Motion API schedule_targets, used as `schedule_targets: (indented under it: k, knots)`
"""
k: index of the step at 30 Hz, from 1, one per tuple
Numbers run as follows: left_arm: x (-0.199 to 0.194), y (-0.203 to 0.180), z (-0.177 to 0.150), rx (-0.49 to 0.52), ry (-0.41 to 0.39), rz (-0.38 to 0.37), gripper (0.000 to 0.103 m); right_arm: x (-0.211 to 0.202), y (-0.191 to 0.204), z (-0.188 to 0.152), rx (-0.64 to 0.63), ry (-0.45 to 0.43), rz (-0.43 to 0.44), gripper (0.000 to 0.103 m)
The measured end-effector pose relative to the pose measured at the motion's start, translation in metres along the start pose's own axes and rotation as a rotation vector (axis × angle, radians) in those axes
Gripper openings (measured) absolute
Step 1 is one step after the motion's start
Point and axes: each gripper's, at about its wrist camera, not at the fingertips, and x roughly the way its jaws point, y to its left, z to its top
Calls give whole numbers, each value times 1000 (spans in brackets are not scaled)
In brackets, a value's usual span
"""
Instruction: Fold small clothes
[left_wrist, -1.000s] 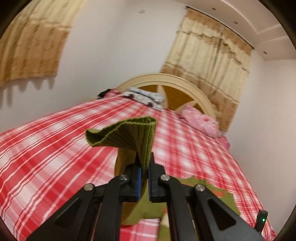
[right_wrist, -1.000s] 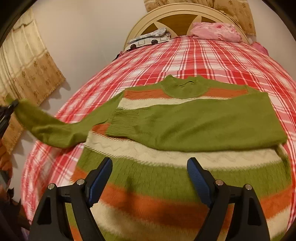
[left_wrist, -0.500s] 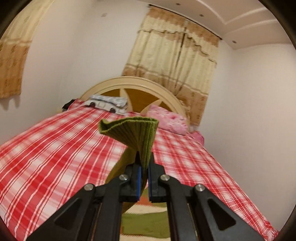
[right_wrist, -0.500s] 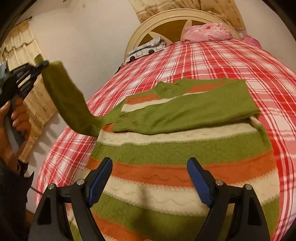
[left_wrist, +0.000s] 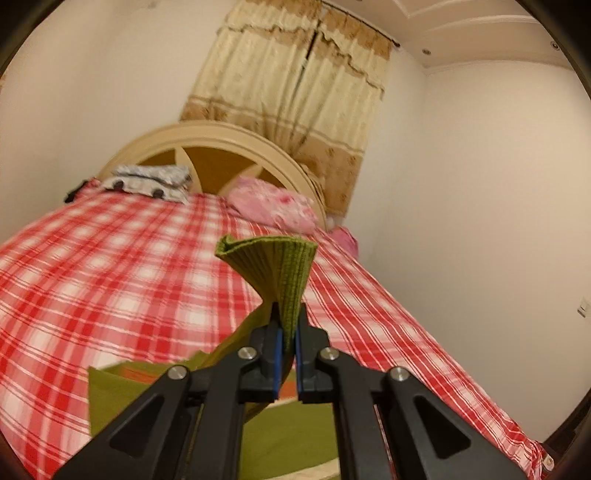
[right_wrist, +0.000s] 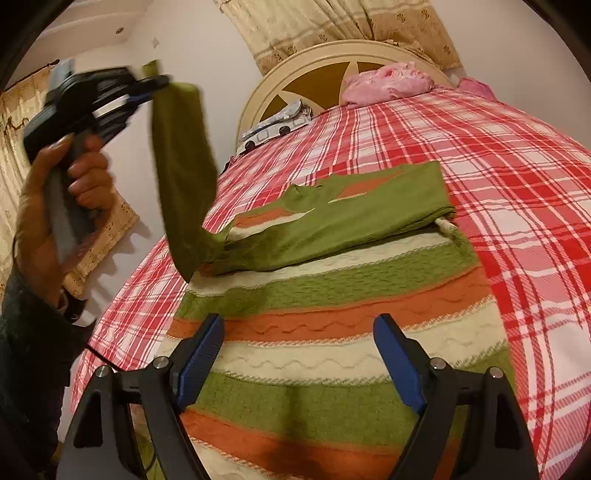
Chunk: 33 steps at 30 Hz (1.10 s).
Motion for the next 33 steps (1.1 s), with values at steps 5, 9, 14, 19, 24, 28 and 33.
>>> schedule_targets:
  k: [5, 9, 14, 19, 24, 28, 33]
  knots:
    - [32, -29, -26, 45, 71, -17, 5, -5, -7, -11, 7, -14, 3, 84]
    - [49, -52, -45, 105, 119, -24, 5, -4, -13, -16, 21, -15, -2, 84]
    - [69, -65, -65, 176, 195, 27, 9, 3, -19, -22, 44, 13, -16, 84]
    - [56, -50, -69, 176, 228, -15, 30, 9, -27, -34, 72, 35, -37, 84]
    - [23, -25, -68, 202, 157, 35, 71, 10, -24, -34, 57, 35, -54, 84]
    - [0, 17, -81, 297, 141, 209, 83, 10, -20, -26, 28, 61, -53, 84]
    - [2, 88, -106, 346, 199, 518, 87, 9, -20, 24, -9, 56, -94, 84]
